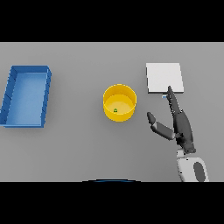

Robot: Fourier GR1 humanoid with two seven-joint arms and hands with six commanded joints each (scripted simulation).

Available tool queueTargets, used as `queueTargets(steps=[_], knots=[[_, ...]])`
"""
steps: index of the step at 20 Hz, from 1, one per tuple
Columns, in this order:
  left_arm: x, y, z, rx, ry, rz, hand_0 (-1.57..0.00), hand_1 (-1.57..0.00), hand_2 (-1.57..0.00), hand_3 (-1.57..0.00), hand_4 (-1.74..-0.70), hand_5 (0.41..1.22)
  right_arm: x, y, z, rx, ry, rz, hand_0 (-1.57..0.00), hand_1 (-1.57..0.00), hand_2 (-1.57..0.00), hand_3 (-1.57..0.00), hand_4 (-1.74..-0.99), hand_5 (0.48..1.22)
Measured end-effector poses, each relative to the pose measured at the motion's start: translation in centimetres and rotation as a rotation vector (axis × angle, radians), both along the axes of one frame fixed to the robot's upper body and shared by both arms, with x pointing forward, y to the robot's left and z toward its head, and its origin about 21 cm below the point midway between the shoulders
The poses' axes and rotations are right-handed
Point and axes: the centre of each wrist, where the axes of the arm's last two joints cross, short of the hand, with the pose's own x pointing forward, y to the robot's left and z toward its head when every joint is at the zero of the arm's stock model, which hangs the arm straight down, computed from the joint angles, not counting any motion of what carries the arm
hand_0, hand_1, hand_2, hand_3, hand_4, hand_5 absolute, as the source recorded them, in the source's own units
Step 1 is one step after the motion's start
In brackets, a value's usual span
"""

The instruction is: Pick up the red beaker and tilt it to pour out 1 green nut into yellow bowl. Pick up the yellow bowl and place it on the metallic measuring scale.

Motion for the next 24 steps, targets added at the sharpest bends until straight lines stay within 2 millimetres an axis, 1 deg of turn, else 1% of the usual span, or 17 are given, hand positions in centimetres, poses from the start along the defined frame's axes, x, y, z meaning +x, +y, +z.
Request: queueTargets(steps=[1,2,4,5,6,8,10,11,13,14,16,18,20,21,22,23,24], knots=[[0.0,1.3,-1.5,-0.055,0.007,0.076,-1.57,-1.57,-1.57,-1.56,-1.74,1.221,0.4,0.5,0.1,-0.007,0.000,0.012,0.00,0.00,0.00,0.00,-1.132,0.621],[-0.2,2.9,-3.6,-0.096,0.026,0.153,-1.57,-1.57,-1.57,-1.56,-1.74,1.221,0.4,0.2,0.1,-0.002,-0.005,0.011,0.00,0.00,0.00,0.00,-1.138,0.626],[-0.5,4.3,-6.4,-0.199,0.004,0.237,-1.57,-1.57,-1.57,-1.56,-1.74,1.221,0.0,-0.1,-0.2,-0.011,0.000,0.019,0.00,0.00,0.00,0.00,-1.134,0.632],[-0.7,5.1,-7.8,-0.254,0.011,0.291,-1.57,-1.57,-1.57,-1.57,-1.74,1.221,0.2,0.2,-0.1,-0.012,0.010,0.024,0.00,0.00,0.00,0.00,-1.133,0.640],[-1.1,6.0,-8.7,-0.315,0.008,0.342,-1.57,-1.57,-1.57,-1.57,-1.74,1.221,0.1,0.1,0.1,-0.007,0.006,0.030,0.00,0.00,0.00,0.00,-1.138,0.648],[-1.8,7.0,-10.9,-0.410,0.028,0.427,-1.57,-1.57,-1.57,-1.57,-1.74,1.221,-0.1,0.1,0.3,-0.002,-0.001,0.033,0.00,0.00,0.00,0.00,-1.129,0.659],[-2.9,7.8,-14.1,-0.477,0.047,0.453,-1.57,-1.57,-1.57,-1.57,-1.74,1.221,0.0,-0.4,0.1,-0.003,0.009,0.030,0.00,0.00,0.00,0.00,-1.131,0.669],[-3.8,8.4,-15.6,-0.493,0.041,0.461,-1.57,-1.57,-1.57,-1.57,-1.74,1.221,0.0,-0.3,-0.1,0.002,0.014,0.038,0.00,0.00,0.00,0.00,-1.141,0.673],[-5.7,8.7,-18.7,-0.543,0.055,0.476,-1.57,-1.57,-1.57,-1.57,-1.74,1.221,0.0,-0.7,0.0,-0.015,-0.015,0.034,0.00,0.00,0.00,0.00,-1.159,0.677],[-6.6,8.7,-19.8,-0.566,0.051,0.482,-1.57,-1.57,-1.57,-1.57,-1.74,1.221,-0.3,-0.7,-0.4,-0.016,-0.015,0.044,0.00,0.00,0.00,0.00,-1.166,0.676],[-7.9,8.1,-21.0,-0.596,0.065,0.514,-1.57,-1.57,-1.57,-1.57,-1.74,1.151,-0.2,-0.4,-0.2,-0.016,0.000,0.035,0.00,0.00,0.00,0.00,-1.174,0.676],[-9.1,7.7,-21.8,-0.616,0.071,0.526,-1.57,-1.57,-1.57,-1.57,-1.74,1.050,-0.3,-0.6,-0.5,-0.015,0.001,0.034,0.00,0.00,0.00,0.00,-1.167,0.675],[-9.9,7.4,-22.3,-0.633,0.081,0.557,-1.57,-1.57,-1.57,-1.57,-1.74,0.925,-0.4,-0.3,-0.5,-0.015,-0.007,0.040,0.00,0.00,0.00,0.00,-1.157,0.671],[-10.4,7.5,-22.2,-0.636,0.085,0.567,-1.57,-1.57,-1.57,-1.57,-1.66,0.868,-0.3,-0.5,-0.5,-0.017,0.007,0.028,0.00,0.00,0.00,0.00,-1.155,0.669],[-10.5,7.2,-22.0,-0.640,0.102,0.585,-1.57,-1.57,-1.53,-1.53,-1.52,0.818,-0.4,-0.3,-0.5,-0.009,0.003,0.032,0.00,0.00,0.00,0.00,-1.155,0.670],[-10.9,7.2,-21.9,-0.641,0.120,0.574,-1.47,-1.34,-1.28,-1.32,-1.37,0.774,-0.2,-0.2,-0.3,-0.007,0.001,0.039,0.00,0.00,0.00,0.00,-1.153,0.670],[-11.3,7.3,-21.6,-0.629,0.142,0.509,-1.17,-1.07,-1.02,-1.05,-1.23,0.737,-0.1,-0.6,-0.4,-0.006,0.008,0.030,0.00,0.00,0.00,0.00,-1.151,0.670]])
